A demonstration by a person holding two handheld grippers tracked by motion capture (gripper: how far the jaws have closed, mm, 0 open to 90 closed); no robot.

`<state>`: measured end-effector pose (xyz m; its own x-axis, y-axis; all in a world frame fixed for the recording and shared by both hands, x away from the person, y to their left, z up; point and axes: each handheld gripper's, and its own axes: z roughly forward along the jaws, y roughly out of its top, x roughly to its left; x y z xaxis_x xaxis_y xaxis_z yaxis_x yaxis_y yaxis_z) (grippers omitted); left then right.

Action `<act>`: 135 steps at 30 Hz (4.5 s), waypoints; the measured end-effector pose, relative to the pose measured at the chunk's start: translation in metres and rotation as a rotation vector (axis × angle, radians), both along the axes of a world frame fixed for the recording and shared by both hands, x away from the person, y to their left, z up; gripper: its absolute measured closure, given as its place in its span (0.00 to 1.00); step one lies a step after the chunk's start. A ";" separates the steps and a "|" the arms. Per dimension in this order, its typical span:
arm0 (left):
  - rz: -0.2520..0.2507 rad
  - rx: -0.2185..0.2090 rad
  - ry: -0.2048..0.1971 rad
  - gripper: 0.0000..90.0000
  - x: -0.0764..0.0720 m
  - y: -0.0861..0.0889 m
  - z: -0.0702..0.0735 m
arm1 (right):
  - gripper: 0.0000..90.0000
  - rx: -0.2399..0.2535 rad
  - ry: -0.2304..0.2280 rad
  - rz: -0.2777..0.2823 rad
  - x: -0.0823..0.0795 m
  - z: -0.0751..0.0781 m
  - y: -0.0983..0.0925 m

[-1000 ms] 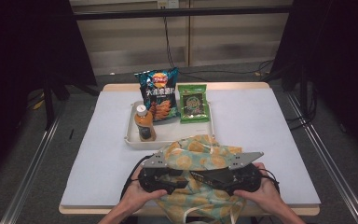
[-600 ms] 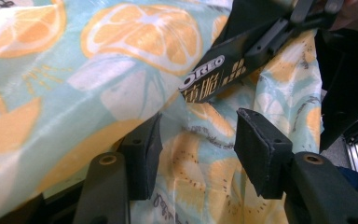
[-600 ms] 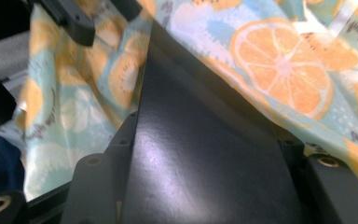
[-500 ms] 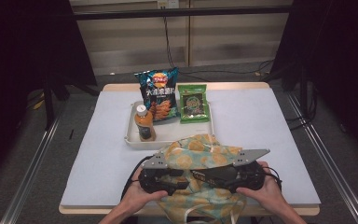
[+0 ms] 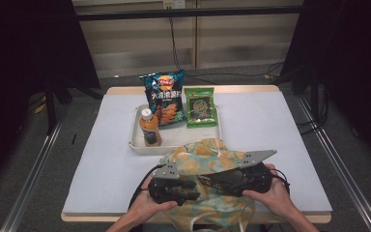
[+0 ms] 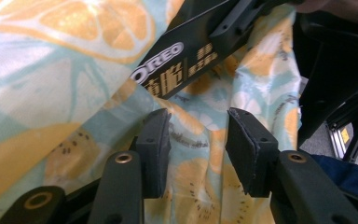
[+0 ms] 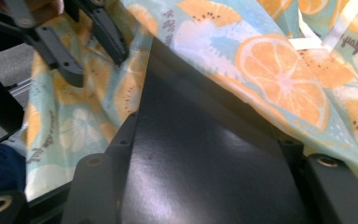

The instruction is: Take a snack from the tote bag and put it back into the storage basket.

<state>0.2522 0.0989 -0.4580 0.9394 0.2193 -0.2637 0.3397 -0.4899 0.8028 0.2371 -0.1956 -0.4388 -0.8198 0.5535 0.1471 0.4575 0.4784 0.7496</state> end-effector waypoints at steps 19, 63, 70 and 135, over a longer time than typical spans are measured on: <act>-0.096 -0.044 0.006 0.65 -0.021 -0.034 0.010 | 0.48 0.049 0.003 -0.012 -0.001 0.014 -0.001; -0.033 -0.040 -0.008 0.81 -0.013 -0.016 0.021 | 0.48 0.108 -0.052 -0.047 -0.026 0.037 -0.059; 0.025 -0.123 -0.054 0.77 -0.008 0.009 0.043 | 0.48 0.107 -0.044 -0.053 -0.022 0.032 -0.062; 0.143 0.219 -0.068 0.82 0.026 0.024 -0.021 | 0.49 0.180 -0.177 -0.011 0.011 0.081 -0.066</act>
